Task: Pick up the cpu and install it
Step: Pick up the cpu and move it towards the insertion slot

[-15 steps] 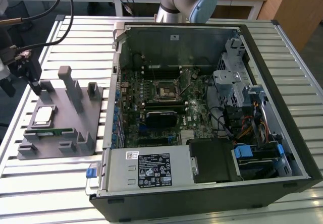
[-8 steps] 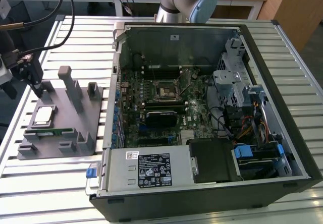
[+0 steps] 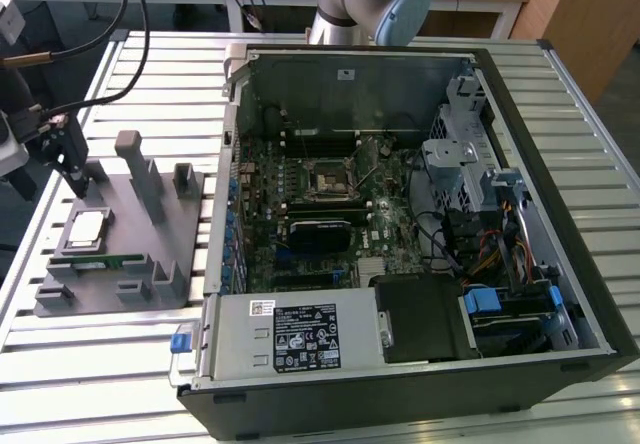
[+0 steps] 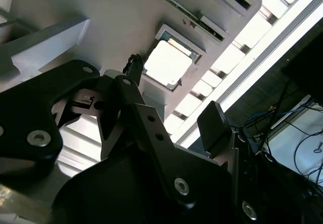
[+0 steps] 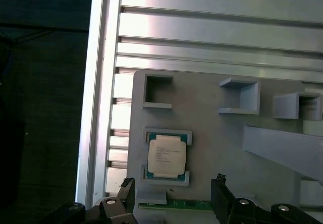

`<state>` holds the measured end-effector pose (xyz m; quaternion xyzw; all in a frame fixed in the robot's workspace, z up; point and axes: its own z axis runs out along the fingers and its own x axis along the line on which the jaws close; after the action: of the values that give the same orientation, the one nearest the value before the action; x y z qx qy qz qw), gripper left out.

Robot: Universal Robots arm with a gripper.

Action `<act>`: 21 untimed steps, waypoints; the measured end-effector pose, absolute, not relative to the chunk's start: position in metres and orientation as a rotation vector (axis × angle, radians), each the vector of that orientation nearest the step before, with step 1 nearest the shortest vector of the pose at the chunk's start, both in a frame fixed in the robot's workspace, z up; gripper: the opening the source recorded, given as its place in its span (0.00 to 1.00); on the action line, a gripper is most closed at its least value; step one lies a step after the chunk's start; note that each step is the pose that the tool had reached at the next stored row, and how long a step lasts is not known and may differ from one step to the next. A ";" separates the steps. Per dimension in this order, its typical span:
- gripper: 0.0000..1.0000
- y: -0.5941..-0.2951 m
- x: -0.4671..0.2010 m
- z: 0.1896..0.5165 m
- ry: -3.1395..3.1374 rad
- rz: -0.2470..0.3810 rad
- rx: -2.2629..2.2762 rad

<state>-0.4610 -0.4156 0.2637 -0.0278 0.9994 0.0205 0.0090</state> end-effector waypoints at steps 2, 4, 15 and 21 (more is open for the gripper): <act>0.70 -0.416 -0.461 0.261 3.122 0.064 -0.087; 0.70 -0.416 -0.461 0.259 3.122 0.064 -0.087; 0.70 -0.416 -0.461 0.249 3.122 0.064 -0.087; 0.70 -0.418 -0.462 0.241 3.122 0.064 -0.087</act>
<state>-0.4615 -0.4176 0.2412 -0.0278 0.9994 0.0205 0.0090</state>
